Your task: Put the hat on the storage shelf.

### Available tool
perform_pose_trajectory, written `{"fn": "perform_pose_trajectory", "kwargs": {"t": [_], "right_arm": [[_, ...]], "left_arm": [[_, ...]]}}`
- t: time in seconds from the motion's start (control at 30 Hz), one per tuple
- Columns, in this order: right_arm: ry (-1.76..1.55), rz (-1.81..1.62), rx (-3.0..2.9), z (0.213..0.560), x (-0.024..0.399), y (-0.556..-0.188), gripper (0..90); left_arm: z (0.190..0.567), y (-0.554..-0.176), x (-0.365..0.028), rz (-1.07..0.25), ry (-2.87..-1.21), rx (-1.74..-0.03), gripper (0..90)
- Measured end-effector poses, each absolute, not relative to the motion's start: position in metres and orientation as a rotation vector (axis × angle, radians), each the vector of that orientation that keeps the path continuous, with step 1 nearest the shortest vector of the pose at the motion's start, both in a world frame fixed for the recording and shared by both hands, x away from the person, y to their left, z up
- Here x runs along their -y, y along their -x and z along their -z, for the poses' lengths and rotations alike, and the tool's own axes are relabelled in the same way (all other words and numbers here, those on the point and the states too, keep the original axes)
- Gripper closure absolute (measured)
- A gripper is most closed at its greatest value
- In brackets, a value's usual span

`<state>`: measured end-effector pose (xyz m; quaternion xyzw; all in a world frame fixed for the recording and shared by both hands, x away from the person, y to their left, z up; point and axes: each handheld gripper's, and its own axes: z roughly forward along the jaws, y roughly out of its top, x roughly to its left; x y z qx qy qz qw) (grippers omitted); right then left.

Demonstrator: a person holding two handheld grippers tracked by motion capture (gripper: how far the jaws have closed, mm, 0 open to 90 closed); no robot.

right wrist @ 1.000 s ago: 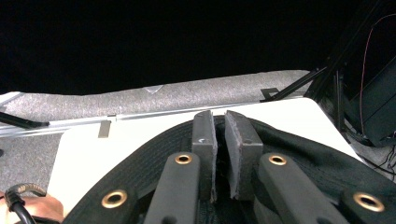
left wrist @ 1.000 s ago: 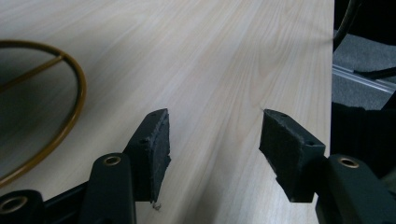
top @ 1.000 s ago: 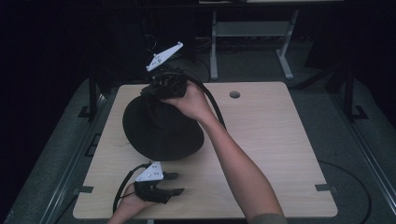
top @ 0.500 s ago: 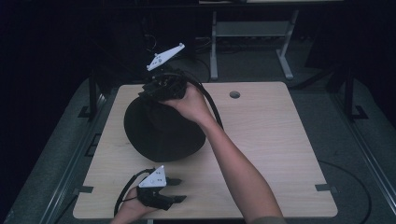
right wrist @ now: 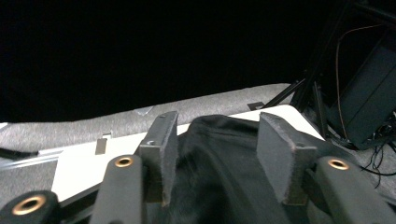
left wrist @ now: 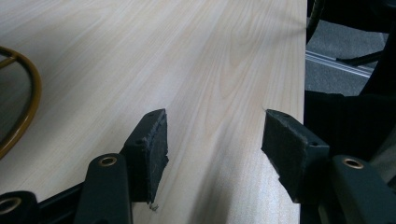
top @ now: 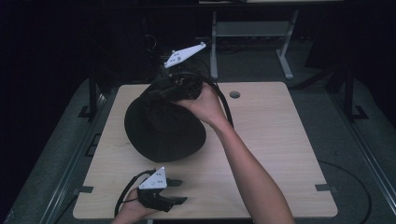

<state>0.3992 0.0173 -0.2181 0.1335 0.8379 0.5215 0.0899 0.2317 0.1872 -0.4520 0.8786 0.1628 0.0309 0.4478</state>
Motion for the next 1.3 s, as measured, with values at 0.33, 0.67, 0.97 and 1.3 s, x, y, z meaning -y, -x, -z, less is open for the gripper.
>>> {"fn": "perform_pose_trajectory", "kwargs": {"t": [0.33,0.67,0.97,1.3], "right_arm": [[-0.463,-1.579,-2.436,0.214,0.013,-0.394,40.6],[-0.535,-1.581,-2.405,0.222,0.046,-0.389,36.3],[-0.618,-1.582,-2.377,0.229,0.076,-0.382,34.8],[-0.691,-1.552,-2.361,0.242,0.110,-0.377,33.5]], "left_arm": [[0.453,-0.228,-0.185,-0.076,-2.170,-0.401,39.2],[0.455,-0.225,-0.182,-0.080,-2.175,-0.395,38.1],[0.457,-0.223,-0.180,-0.078,-2.172,-0.391,37.7],[0.459,-0.224,-0.179,-0.076,-2.185,-0.394,37.4]]}}
